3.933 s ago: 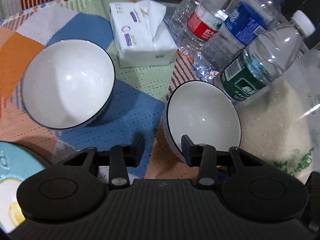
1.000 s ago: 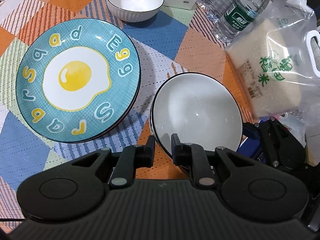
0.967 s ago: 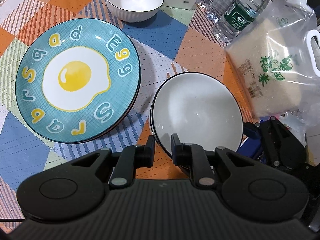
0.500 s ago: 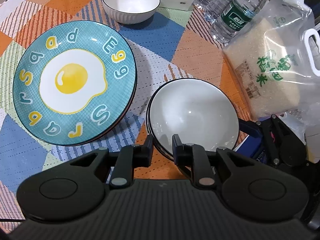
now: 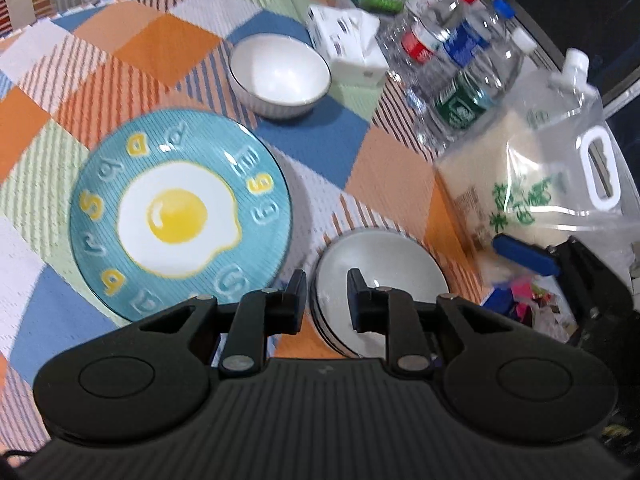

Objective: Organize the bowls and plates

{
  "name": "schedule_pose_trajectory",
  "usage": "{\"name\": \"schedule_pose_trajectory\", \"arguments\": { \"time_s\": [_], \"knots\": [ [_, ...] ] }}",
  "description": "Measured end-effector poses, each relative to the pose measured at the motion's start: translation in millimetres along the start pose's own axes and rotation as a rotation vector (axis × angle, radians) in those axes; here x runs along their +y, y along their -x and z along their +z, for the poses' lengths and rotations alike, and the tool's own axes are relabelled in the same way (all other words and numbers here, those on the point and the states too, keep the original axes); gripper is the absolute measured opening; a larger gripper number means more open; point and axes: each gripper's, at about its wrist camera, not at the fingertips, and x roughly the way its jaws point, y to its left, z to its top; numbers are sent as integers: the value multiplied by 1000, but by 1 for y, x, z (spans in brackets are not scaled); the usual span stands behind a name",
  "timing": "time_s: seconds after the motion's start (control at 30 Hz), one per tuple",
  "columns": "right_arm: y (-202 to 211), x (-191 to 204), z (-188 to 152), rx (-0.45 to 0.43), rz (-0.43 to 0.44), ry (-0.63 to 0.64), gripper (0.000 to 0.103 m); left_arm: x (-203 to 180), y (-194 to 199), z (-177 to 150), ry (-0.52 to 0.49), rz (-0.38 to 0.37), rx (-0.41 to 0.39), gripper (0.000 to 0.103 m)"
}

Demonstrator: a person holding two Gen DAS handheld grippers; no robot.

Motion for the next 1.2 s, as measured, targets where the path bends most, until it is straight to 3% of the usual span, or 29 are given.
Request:
{"name": "schedule_pose_trajectory", "arguments": {
  "time_s": [0.2, 0.4, 0.63, 0.73, 0.8, 0.93, 1.07, 1.2],
  "knots": [
    [1, -22, 42, -26, 26, -20, 95, 12, 21, 34, 16, -20, -36, 25],
    [-4, -47, 81, -40, 100, -119, 86, 23, 27, 64, 14, -62, -59, 32],
    [-58, -84, 113, 42, 172, -304, 80, 38, 4, 95, 32, 2, -121, 38],
    [-94, -99, 119, 112, 192, -389, 79, 47, -13, 108, 50, 29, -146, 39],
    [-118, -107, 115, 160, 238, -470, 72, 55, -27, 116, 76, 32, -154, 39],
    [-165, -115, 97, 193, 212, -606, 69, 68, -58, 130, 125, 15, -141, 39],
    [-194, -119, 94, 183, 168, -652, 69, 77, -90, 143, 172, 12, -111, 39],
    [-220, -124, 94, 243, 155, -630, 68, 71, -103, 148, 102, 62, -121, 39]
  ]
}}
